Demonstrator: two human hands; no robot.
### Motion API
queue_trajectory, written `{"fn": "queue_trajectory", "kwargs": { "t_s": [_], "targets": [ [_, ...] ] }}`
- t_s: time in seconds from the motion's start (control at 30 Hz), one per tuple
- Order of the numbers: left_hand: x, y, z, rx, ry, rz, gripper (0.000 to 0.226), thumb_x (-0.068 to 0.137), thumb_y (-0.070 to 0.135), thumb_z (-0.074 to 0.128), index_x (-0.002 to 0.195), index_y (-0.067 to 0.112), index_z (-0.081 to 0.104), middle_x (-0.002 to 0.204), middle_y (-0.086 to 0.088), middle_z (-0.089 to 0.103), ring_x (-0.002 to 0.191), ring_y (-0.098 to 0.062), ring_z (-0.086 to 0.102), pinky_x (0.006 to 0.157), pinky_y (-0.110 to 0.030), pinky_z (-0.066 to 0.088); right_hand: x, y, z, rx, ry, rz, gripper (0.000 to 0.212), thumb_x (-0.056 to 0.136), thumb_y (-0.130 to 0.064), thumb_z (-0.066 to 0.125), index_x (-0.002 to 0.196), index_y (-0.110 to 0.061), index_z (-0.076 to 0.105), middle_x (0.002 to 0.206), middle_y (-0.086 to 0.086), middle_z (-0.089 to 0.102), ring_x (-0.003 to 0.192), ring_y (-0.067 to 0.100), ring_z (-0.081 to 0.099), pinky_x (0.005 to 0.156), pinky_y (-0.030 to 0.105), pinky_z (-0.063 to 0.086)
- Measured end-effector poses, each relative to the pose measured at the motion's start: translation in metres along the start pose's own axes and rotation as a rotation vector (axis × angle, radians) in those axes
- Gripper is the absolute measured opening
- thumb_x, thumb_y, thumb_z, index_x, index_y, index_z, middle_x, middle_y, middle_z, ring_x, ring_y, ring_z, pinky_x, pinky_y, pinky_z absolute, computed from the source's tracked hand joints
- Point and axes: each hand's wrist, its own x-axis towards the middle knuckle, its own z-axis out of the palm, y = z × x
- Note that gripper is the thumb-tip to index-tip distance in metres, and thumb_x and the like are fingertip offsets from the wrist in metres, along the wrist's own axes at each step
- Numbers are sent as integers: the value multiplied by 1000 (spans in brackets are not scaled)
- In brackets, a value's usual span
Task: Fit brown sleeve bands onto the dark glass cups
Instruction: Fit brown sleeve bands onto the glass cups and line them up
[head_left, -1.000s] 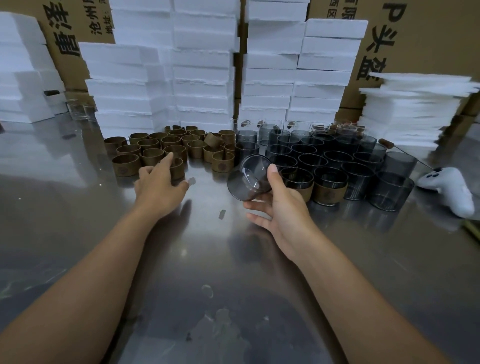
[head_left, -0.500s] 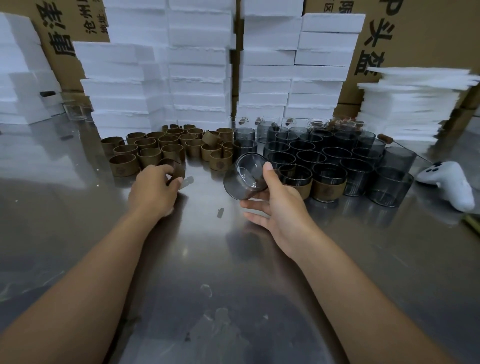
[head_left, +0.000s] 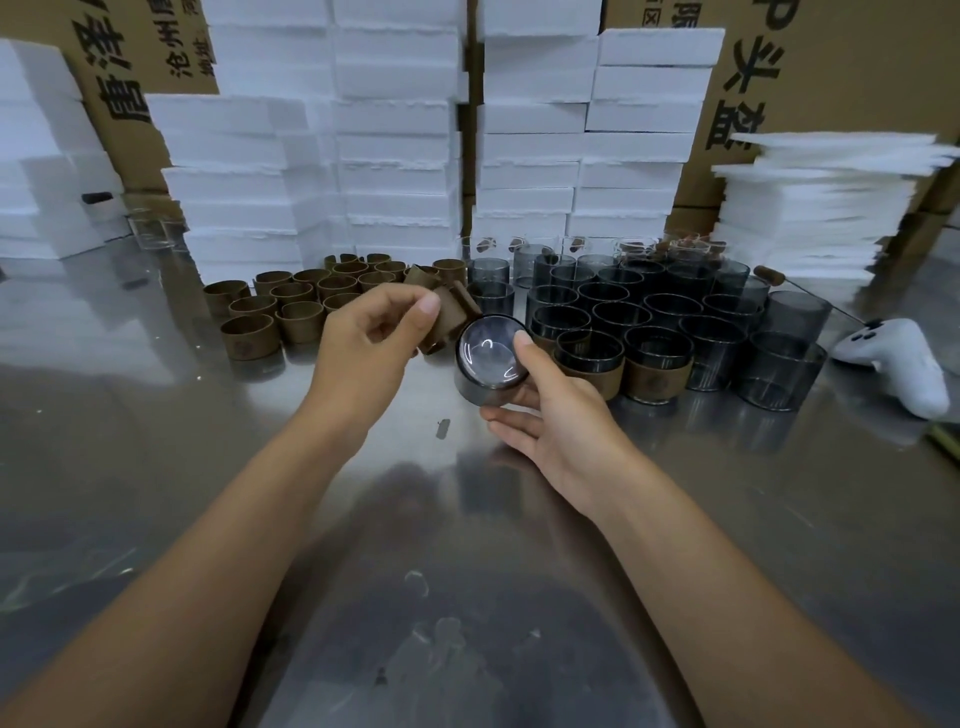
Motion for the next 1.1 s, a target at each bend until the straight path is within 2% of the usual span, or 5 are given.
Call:
{"fn": "queue_trajectory", "kwargs": {
  "t_s": [0.37, 0.53, 0.67, 0.9, 1.1],
  "targets": [
    [-6, 6, 7, -62, -143, -15, 7, 84, 26, 59, 88, 23, 63, 113, 8, 62, 99, -5, 61, 104, -42, 45, -2, -1, 1, 42, -32, 23, 41, 87, -54, 56, 107, -19, 65, 112, 1, 68, 103, 17, 63, 74, 34, 52],
    [-9, 5, 11, -80, -226, 56, 13, 78, 28, 68, 77, 21, 58, 77, 20, 62, 75, 3, 56, 74, -14, 47, -3, -4, -1, 260, -80, 12, 30, 91, -41, 57, 98, -14, 67, 88, 3, 76, 89, 17, 71, 73, 39, 59],
    [-10, 2, 14, -144, -241, 77, 23, 69, 14, 77, 66, 26, 58, 87, 17, 68, 82, -1, 64, 74, -16, 49, -4, -5, -2, 381, -93, 1, 28, 87, -37, 62, 92, -10, 68, 76, 3, 75, 74, 13, 73, 67, 31, 60],
    [-11, 5, 16, -169, -228, 33, 56, 63, 11, 77, 112, 21, 53, 102, 11, 70, 102, -6, 65, 89, -23, 50, -3, -5, -2, 399, -128, 59, 30, 87, -44, 60, 101, -18, 68, 75, 1, 74, 65, 14, 72, 62, 27, 58],
    [-13, 11, 15, -89, -330, 43, 55, 69, 14, 80, 117, 27, 57, 107, 21, 68, 109, 0, 61, 87, -16, 47, -5, -6, -1, 349, -186, 106, 51, 68, -66, 61, 77, -19, 78, 78, 2, 74, 67, 13, 71, 60, 25, 55]
  ]
}}
